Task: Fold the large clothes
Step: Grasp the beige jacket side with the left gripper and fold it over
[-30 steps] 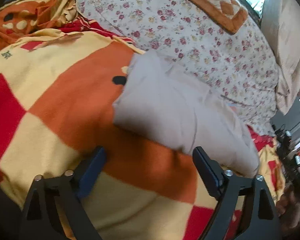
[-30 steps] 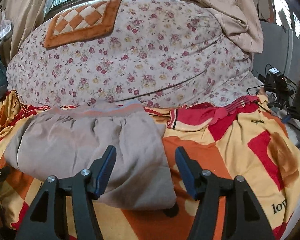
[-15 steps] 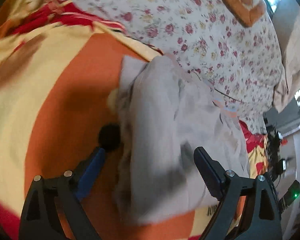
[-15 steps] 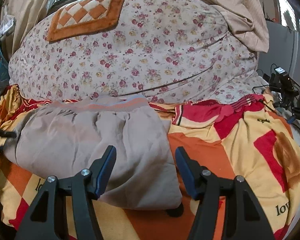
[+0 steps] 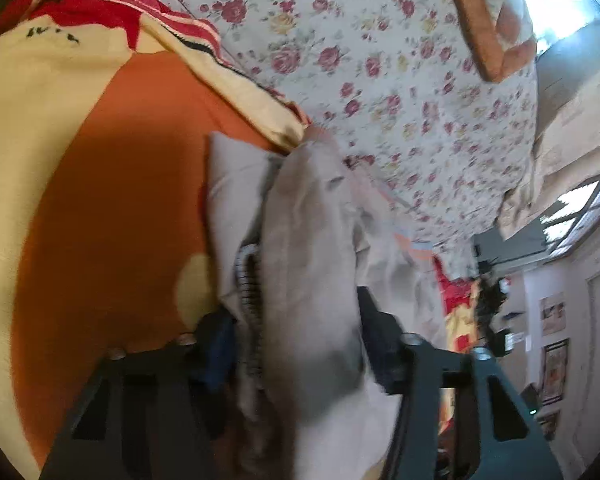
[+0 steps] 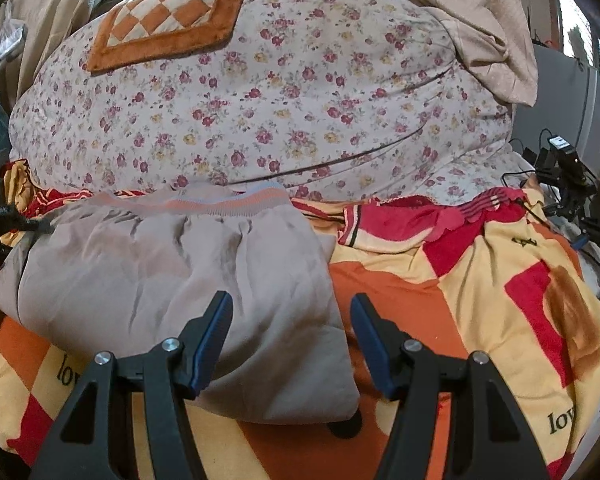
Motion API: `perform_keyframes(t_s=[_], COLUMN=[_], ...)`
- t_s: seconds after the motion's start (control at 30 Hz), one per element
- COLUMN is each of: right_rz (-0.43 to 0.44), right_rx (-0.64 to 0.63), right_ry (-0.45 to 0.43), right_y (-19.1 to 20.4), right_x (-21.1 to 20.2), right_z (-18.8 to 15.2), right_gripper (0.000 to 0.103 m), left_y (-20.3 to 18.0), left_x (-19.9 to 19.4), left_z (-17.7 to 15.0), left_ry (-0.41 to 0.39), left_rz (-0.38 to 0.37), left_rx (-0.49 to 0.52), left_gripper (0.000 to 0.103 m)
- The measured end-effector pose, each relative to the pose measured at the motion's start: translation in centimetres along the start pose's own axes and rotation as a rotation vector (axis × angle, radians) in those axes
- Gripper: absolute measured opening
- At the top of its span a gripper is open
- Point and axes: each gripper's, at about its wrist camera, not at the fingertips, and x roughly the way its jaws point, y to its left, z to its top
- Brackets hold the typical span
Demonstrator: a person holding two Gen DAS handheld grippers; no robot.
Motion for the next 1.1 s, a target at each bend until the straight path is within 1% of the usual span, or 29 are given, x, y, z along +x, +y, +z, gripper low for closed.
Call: perform_keyframes(t_s=[0.13,0.2,0.23,0.33,0.37,0.4,0.43,0.47,0.53,0.57,0.63,0.7,0.8,0.93,1.1], right_rz=[0.003,0.007,0.008,0.009,0.013,0.017,0.019,0.022,0.037,0.041,0.046,0.046,0.046,0.058,0.078], right_rx=[0.012,0.022,0.03,0.051,0.059,0.067,0.076,0.086,0.118,0.132,0.167,0.195,0.24,0.285,0.333], right_ry=[-0.015,-0.021,-0.023,-0.03,-0.034,-0.038,-0.044,-0.05,-0.069,-0.079,-0.1,-0.112,-0.128,-0.139,-0.151], right_y=[-0.4,-0.8,-1.2,-2.0,-2.3,-2.6,-2.9,-3.3,-4.2,-4.6,-5.8,-6.8,-8.8,-11.1,-13.8], right_x=[-0.4,-0.6,-0.7,-1.1,-1.3,-1.4,-1.7,-1.9,-2.6,-2.9,-3.6,-4.1,-5.0,-6.1,-7.0], right_z=[0.0,0.0,0.1,0.0,0.0,0.0,-0.1,-0.1,-0.2,-0.2,-0.4,-0.6,-1.3,-2.3,-3.5], right_gripper=[0.064,0.064,0.064,0.064,0.064,0.064,0.064,0.064,0.064,0.064,0.064,0.064,0.064,0.064,0.064], left_y=[-1.7,-1.6,-1.5,-1.7,-2.0,-2.3,-2.7,-3.2,-4.5,-5.6,-7.5,-9.8,-14.2,-20.1,-25.8], left_x=[0.6,0.9,0.9,0.8,0.8,0.6,0.1,-0.3,-1.5,-2.1,-2.6,-2.3,-0.9,2.5,8.3], left_z=[-0.5,-0.5,-0.5,-0.8,-0.8,-0.7,-0.6,-0.5,-0.1,0.2,0.6,0.8,0.2,-0.9,-3.2], left_ry=[0.039,0.042,0.044,0.053,0.057,0.058,0.05,0.032,-0.007,-0.028,-0.056,-0.076,-0.1,-0.123,-0.085], left_rz=[0.056,0.064,0.059,0.066,0.065,0.056,0.043,0.035,-0.015,-0.044,-0.073,-0.071,-0.043,0.02,0.076], left_rx=[0.12,0.126,0.124,0.159,0.163,0.164,0.167,0.167,0.134,0.115,0.076,0.033,0.015,0.046,0.059], left_gripper=[0.035,0.04,0.041,0.042,0.036,0.018,0.012,0.009,0.007,0.007,0.007,0.007,0.007,0.007,0.007])
